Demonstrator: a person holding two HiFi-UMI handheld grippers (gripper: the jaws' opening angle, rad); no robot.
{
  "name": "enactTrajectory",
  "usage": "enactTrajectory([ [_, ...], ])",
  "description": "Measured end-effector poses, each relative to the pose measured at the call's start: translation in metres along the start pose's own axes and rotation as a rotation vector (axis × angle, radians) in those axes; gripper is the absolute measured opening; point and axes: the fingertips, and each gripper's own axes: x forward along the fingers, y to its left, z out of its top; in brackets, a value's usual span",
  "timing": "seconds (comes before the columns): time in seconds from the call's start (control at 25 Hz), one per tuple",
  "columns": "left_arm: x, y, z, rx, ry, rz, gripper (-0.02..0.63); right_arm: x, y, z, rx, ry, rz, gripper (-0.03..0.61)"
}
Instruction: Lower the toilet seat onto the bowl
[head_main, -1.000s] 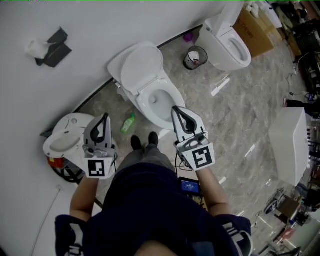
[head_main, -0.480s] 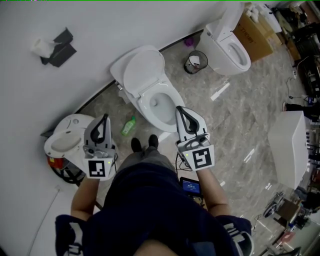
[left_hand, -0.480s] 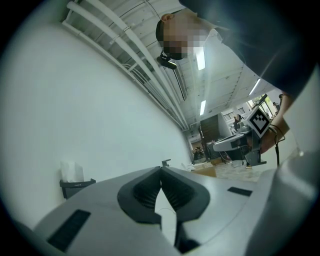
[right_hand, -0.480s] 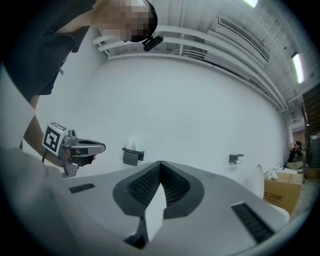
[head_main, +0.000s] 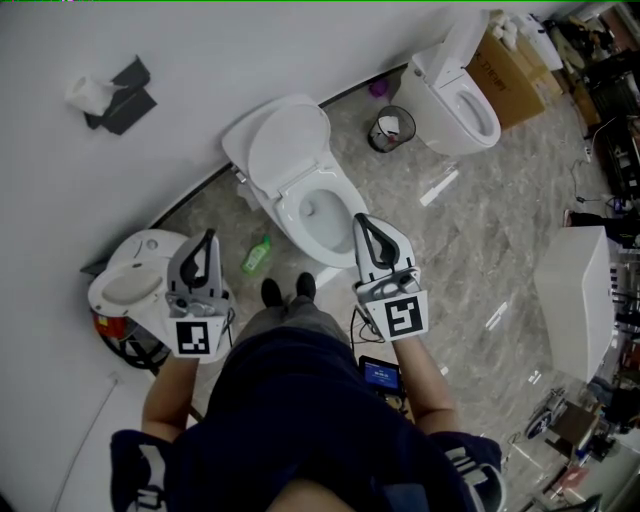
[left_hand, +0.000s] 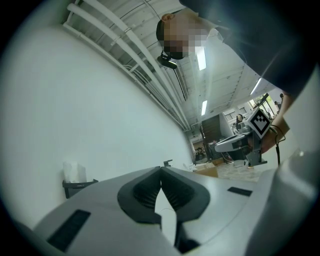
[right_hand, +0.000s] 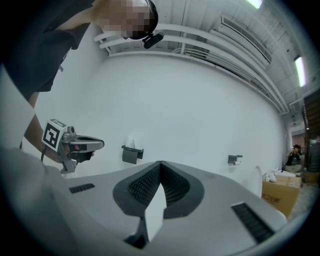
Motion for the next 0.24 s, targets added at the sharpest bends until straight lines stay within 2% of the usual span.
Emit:
enactTrajectory([
  [0.24, 0.0025, 0.0023, 0.0069, 0.012, -0.018, -0.001, 0.025, 0.0025, -0.0045, 0.0011, 0.007, 0.010, -0.005, 0.018],
])
